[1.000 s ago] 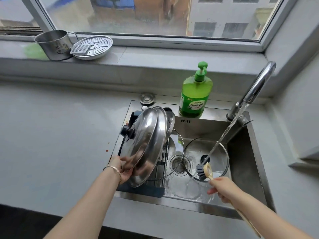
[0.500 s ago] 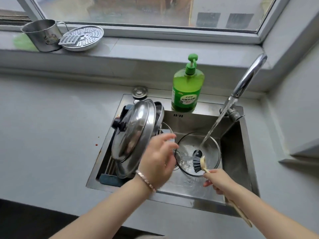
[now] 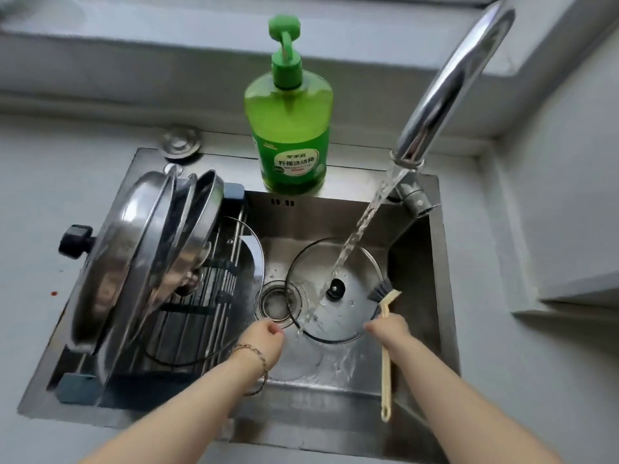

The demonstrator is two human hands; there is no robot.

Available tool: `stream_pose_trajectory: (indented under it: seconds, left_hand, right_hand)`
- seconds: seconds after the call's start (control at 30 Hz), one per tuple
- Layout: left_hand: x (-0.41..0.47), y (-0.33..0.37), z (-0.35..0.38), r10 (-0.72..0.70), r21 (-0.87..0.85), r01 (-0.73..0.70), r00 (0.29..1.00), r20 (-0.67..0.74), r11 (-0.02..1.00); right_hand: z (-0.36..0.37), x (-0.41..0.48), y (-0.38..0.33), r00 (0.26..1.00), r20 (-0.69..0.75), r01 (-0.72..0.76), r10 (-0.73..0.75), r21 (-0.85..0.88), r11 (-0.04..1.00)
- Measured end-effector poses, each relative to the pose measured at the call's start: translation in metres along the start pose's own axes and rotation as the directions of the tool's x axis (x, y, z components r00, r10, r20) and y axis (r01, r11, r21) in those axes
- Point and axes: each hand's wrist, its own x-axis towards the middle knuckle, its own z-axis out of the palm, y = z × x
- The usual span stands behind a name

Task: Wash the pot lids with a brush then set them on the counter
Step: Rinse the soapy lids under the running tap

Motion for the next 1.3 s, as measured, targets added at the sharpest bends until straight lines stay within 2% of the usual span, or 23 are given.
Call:
stream_pose_trajectory:
  seconds: [0.07,0.27,0.4,0.53,0.67,0.73,0.8,0.83,0.9,0.97,1.03,1.1,1.13,1.2,1.3]
  left_hand:
    - [0.007,-0.001,0.002,-0.014,-0.012,0.014,1.000,-0.027,1.000]
    - [0.010,-0.003,0.012,-0.052,-0.183,0.048,0.999,-0.016,0.982]
    - [0.002,0.005,0.006,-0.038,-0.237,0.034,0.999,-0.012,0.971]
    - [-0.013,0.014,-0.003,-0.049,-0.275,0.054,0.998,0.025,0.960]
    - [-0.031,0.022,-0.017,-0.199,-0.378,0.258,0.962,0.188,0.889]
    - [-0.047,0.025,-0.027,-0.214,-0.401,0.337,0.922,0.322,0.852]
    - [-0.064,0.032,-0.035,-0.242,-0.437,0.435,0.869,0.431,0.787]
    - [-0.071,0.036,-0.040,-0.213,-0.504,0.475,0.845,0.491,0.721]
    - [-0.086,0.046,-0.046,-0.037,-0.651,0.482,0.818,0.574,0.587]
    - [-0.099,0.052,-0.050,0.120,-0.741,0.433,0.819,0.561,0.513]
    - [-0.111,0.057,-0.053,0.208,-0.770,0.337,0.834,0.512,0.542]
    - [-0.118,0.058,-0.058,0.240,-0.759,0.236,0.856,0.458,0.607]
    - [-0.121,0.059,-0.061,0.253,-0.740,0.179,0.867,0.430,0.648]
    - [-0.125,0.063,-0.066,0.277,-0.715,0.089,0.883,0.378,0.693]
    - [-0.130,0.068,-0.071,0.313,-0.696,-0.012,0.899,0.307,0.718]
  right_hand:
    - [0.005,0.024,-0.007,0.999,-0.028,0.021,-0.023,-0.046,0.999]
    - [0.017,0.042,-0.015,0.977,-0.170,0.135,-0.130,0.018,0.991]
    - [0.019,0.022,-0.024,0.974,-0.137,0.195,-0.182,0.085,0.977]
    - [0.002,-0.015,-0.041,0.935,-0.128,0.334,-0.330,0.013,0.942]
    - [-0.041,-0.062,-0.055,0.933,-0.105,0.338,-0.344,-0.065,0.939]
    - [-0.065,-0.087,-0.054,0.950,-0.056,0.310,-0.307,0.057,0.949]
    - [-0.085,-0.112,-0.049,0.959,0.010,0.271,-0.283,0.261,0.927]
    - [-0.093,-0.124,-0.046,0.963,0.040,0.236,-0.268,0.359,0.903]
    - [-0.105,-0.144,-0.040,0.958,0.108,0.197,-0.264,0.420,0.886]
    - [-0.112,-0.154,-0.031,0.951,0.119,0.242,-0.285,0.286,0.927]
    - [-0.116,-0.166,-0.029,0.929,0.048,0.370,-0.368,-0.051,0.928]
    - [-0.120,-0.170,-0.031,0.859,-0.016,0.452,-0.511,-0.446,0.773]
    - [-0.120,-0.169,-0.033,0.817,0.003,0.474,-0.577,-0.574,0.668]
    - [-0.109,-0.174,-0.037,0.760,0.102,0.520,-0.642,-0.688,0.506]
    - [-0.072,-0.196,-0.041,0.670,0.264,0.689,-0.694,-0.570,0.448]
